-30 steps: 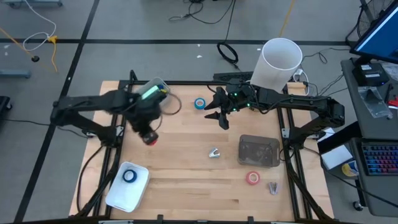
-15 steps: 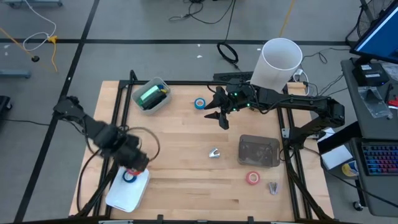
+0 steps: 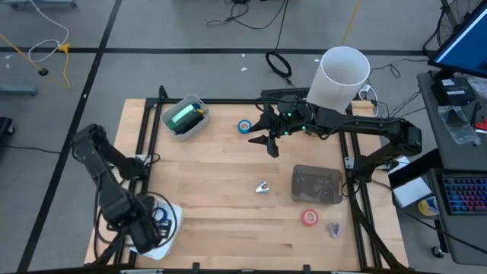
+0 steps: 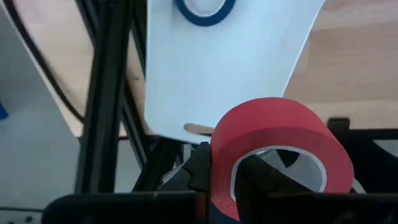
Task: Pick and place Stapler, Stapler remover, tape
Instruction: Put the orange tape into the white bin
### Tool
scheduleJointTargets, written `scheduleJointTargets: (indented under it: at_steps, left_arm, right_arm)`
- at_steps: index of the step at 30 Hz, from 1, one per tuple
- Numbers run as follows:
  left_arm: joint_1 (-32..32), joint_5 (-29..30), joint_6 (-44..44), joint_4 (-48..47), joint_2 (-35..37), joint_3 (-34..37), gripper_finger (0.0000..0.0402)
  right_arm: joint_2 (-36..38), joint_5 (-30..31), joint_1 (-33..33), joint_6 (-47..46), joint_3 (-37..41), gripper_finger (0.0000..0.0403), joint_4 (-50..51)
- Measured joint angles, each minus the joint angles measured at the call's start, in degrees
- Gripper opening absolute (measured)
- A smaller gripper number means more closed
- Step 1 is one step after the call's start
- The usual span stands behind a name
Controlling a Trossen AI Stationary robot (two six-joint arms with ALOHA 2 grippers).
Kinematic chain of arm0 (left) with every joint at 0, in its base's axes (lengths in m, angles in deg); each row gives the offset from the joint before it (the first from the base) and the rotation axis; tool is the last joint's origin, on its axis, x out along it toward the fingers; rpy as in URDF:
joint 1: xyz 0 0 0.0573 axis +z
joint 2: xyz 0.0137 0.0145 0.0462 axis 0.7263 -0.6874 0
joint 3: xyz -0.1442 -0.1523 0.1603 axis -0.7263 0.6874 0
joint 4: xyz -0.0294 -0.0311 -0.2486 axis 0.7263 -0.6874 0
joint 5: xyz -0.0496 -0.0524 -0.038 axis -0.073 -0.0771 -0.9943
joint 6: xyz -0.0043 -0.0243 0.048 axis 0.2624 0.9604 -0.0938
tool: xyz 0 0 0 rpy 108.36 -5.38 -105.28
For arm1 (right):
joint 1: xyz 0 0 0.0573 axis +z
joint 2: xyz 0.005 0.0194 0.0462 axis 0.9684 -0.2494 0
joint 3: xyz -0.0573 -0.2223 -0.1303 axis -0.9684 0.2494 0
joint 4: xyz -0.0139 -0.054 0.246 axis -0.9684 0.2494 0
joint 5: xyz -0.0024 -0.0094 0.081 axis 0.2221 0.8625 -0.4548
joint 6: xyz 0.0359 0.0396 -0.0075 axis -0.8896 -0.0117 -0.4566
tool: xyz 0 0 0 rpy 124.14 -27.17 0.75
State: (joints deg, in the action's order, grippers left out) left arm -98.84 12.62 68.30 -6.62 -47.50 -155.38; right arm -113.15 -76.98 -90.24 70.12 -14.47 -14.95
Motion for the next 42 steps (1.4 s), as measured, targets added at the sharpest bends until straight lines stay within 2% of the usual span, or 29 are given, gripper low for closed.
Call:
scheduleJointTargets:
  at_steps: [5, 10, 15, 21, 32, 36, 42]
  left_arm:
    - [-0.38, 0.13, -2.65, -1.76, -4.63, 0.0, 0.0034]
    - [-0.44, -3.01, -5.55, -5.42, -8.56, 0.26, 0.0034]
    - [-0.02, -3.27, -5.94, 0.87, -8.99, 5.59, 0.0034]
    - [0.14, -11.9, -8.99, 8.45, -9.01, 14.35, 0.0034]
    - [1.19, -15.16, -17.4, 14.66, -8.95, 21.96, 0.0034]
    - [1.28, -17.66, -19.41, 14.74, -8.95, 23.41, 0.0059]
    - [1.28, -18.11, -22.6, 16.32, -8.95, 23.54, 0.0106]
  right_arm:
    - [0.0, -0.03, 0.0, -1.82, 0.0, 0.0169, 0.03]
    - [0.0, -0.07, 0.0, -2.91, 0.0, 0.0169, 0.04]
    - [0.0, -0.08, 0.0, -3.05, 0.0, 0.0169, 0.04]
    - [0.0, -0.07, 0.0, -4.77, 0.0, 0.0169, 0.04]
    - [0.0, 0.1, 0.0, -5.03, 0.0, 0.0169, -0.09]
    - [0.0, 0.14, 0.0, -5.03, 0.0, 0.0169, -0.11]
    - [0.0, 0.24, 0.0, -5.03, 0.0, 0.0169, -0.13]
